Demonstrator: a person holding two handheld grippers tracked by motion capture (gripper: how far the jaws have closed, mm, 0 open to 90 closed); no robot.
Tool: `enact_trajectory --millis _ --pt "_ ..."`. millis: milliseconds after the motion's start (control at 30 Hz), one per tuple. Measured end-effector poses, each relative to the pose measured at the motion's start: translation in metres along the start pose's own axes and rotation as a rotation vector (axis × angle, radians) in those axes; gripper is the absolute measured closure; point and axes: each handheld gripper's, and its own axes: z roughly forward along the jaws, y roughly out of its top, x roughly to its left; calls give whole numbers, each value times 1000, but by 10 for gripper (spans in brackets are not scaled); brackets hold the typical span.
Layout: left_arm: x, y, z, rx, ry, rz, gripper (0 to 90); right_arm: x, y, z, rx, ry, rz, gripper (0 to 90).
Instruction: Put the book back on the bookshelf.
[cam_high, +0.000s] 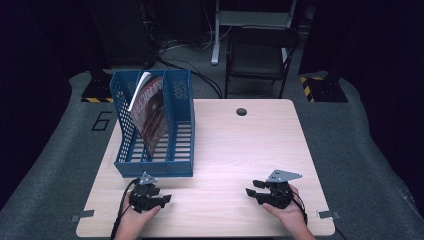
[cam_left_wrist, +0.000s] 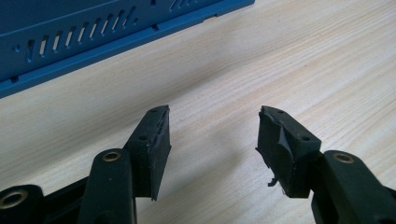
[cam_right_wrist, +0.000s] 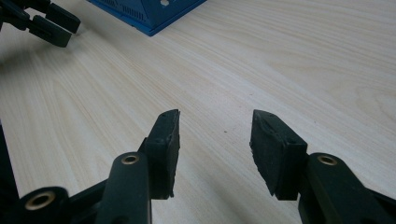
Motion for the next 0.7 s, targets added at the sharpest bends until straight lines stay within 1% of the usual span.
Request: enact_trajectory --millis 33,100,133,167,233,300,467,500,633,700 --pt "0 0 1 1 9 5 442 0 0 0 0 2 -8 522" --pt "0 0 2 12 9 23 442 0 0 0 -2 4 -10 522" --pt "0 0 3 11 9 23 442 0 0 0 -1 3 -8 523" --pt "-1 -1 3 9 9 14 442 1 0 1 -3 3 -7 522" --pt "-2 0 3 16 12 29 442 1 0 1 2 2 -10 522" --pt "-3 -1 4 14 10 23 442 1 0 2 -4 -1 -10 523" --pt "-1 0 3 18 0 31 442 -1 0 1 2 2 -8 522" --pt "0 0 3 25 -1 34 441 -1 0 1 -1 1 -6 522" --pt "0 -1 4 19 5 31 439 -1 0 2 -1 -1 -1 522" --pt "0 0 5 14 9 41 438 -1 -1 2 1 -4 -3 522"
